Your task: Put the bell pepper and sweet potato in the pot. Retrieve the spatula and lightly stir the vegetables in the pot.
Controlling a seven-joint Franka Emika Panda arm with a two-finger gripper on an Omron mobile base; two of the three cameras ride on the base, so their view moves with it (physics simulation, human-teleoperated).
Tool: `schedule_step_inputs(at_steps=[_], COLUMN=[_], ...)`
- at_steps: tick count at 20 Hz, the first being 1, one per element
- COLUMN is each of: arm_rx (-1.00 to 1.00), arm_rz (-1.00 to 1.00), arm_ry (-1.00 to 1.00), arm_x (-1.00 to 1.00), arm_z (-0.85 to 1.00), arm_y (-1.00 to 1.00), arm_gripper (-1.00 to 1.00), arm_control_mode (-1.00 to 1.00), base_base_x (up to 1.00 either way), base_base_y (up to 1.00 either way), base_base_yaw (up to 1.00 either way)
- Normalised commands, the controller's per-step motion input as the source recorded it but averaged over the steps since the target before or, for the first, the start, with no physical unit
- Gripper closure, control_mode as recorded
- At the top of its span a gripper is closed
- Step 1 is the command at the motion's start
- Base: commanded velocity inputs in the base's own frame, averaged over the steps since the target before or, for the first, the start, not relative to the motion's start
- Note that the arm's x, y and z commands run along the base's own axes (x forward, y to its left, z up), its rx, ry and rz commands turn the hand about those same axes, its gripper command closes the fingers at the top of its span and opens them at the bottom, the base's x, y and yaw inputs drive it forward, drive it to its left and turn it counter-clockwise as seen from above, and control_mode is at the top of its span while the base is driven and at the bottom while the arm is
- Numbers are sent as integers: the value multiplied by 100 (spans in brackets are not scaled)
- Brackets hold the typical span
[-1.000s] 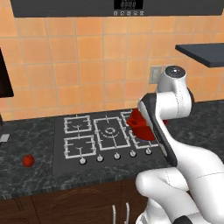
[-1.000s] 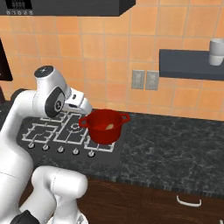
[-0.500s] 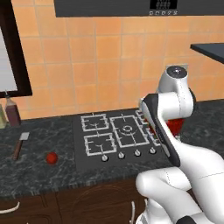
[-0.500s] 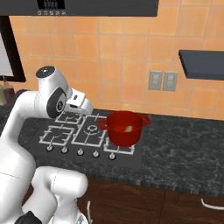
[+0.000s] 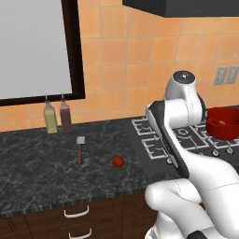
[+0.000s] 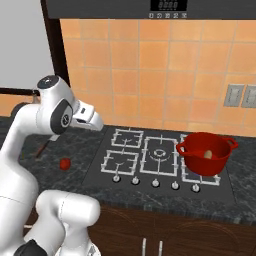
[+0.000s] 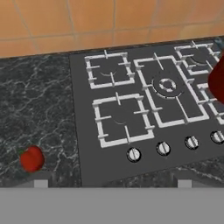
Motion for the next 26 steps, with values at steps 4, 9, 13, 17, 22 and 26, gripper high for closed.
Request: schedule_step_inputs(at_steps=[4, 9, 13, 17, 22, 26], arm_rx=[5, 4, 0, 0, 0, 0], arm_rz=[0, 6, 13, 6, 1, 1], arm_ry=[6, 11, 4, 8, 13, 11], arm_x=[62, 53, 0, -9, -1, 0], arm_z=[-3, -44, -51, -57, -73, -66], arm_y=[7, 33, 82, 60, 39, 30], arm_gripper=[-100, -100, -100, -100, -100, -100], arm_control_mode=[-100, -100, -100, -100, -100, -100], base_base_x=[0, 0, 0, 0, 0, 0], base_base_y=[0, 0, 0, 0, 0, 0], base_base_yaw=[0, 0, 0, 0, 0, 0])
